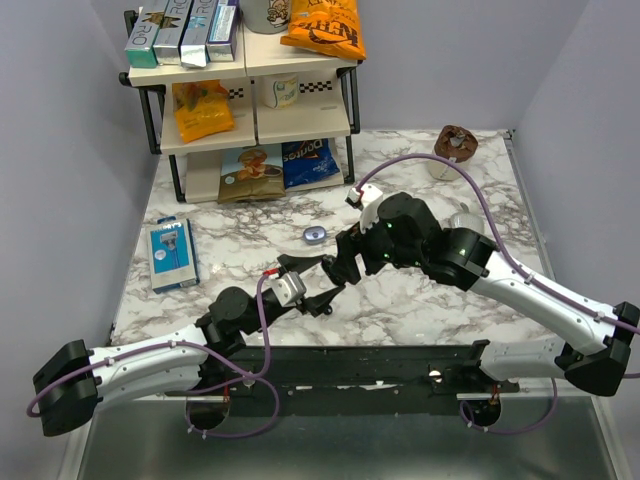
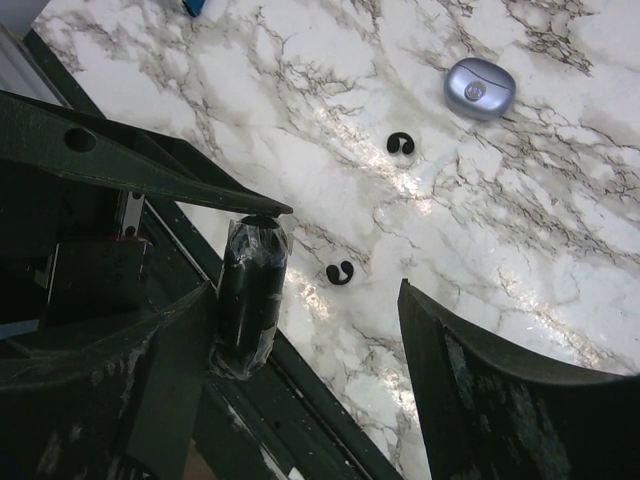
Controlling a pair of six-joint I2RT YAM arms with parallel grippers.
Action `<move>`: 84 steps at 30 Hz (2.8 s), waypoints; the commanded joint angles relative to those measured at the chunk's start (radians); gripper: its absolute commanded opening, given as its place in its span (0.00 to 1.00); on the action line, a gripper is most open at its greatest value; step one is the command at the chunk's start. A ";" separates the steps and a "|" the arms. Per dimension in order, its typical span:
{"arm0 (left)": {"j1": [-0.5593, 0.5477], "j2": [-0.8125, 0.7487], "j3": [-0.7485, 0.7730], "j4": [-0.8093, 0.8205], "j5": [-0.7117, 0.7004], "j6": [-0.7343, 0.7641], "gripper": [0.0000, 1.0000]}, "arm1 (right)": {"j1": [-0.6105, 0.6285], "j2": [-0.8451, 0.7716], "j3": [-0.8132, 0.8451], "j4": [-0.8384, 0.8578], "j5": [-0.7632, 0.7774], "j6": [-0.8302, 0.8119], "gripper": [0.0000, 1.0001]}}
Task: Insert the wireless bluetooth earbuds into the charging case
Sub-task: Open the charging case.
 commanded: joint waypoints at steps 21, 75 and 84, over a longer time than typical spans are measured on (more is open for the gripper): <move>-0.018 -0.038 -0.009 0.026 -0.040 0.019 0.00 | -0.017 -0.032 0.001 -0.050 0.088 0.006 0.80; -0.061 -0.208 0.000 -0.155 -0.250 0.016 0.00 | -0.022 0.023 -0.063 0.324 -0.113 0.082 0.77; -0.063 -0.216 0.002 -0.125 -0.244 0.020 0.00 | -0.023 0.047 -0.071 0.320 -0.133 0.086 0.66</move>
